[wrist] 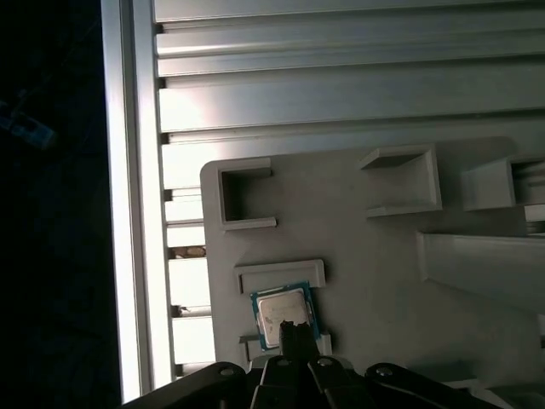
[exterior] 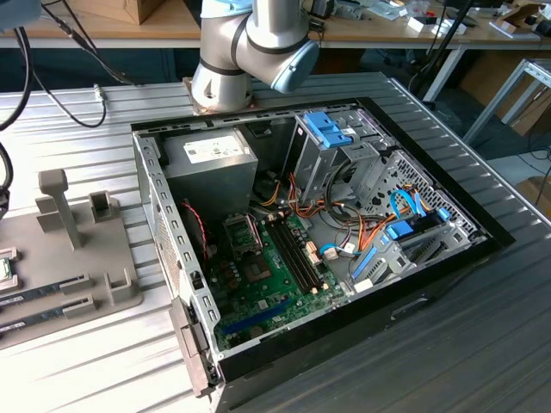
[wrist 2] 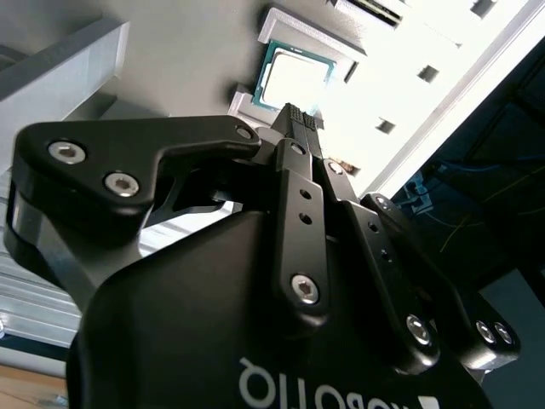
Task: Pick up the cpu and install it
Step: 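Pick up the cpu and move it towards the insertion slot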
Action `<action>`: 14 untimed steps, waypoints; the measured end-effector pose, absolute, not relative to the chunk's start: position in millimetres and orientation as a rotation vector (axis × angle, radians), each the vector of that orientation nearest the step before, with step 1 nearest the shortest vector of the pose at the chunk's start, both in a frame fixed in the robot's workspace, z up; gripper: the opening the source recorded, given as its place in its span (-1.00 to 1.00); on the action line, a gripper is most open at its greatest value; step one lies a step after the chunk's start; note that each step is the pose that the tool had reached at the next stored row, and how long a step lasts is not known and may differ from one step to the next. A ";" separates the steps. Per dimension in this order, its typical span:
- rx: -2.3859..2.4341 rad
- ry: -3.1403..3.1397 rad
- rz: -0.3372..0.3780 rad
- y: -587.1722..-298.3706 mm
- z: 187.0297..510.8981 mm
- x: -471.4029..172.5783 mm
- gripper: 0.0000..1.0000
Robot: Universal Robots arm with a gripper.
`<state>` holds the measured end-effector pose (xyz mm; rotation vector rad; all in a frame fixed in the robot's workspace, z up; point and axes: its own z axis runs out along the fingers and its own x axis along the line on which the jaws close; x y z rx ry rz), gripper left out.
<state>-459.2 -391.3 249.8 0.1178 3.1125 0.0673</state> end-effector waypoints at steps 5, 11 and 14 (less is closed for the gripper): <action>0.118 3.112 0.067 -391.3 248.2 -459.2 -0.79; 0.118 3.113 0.067 -391.3 246.4 -459.2 -0.79; 0.118 3.113 0.067 -391.3 245.5 -459.2 -0.79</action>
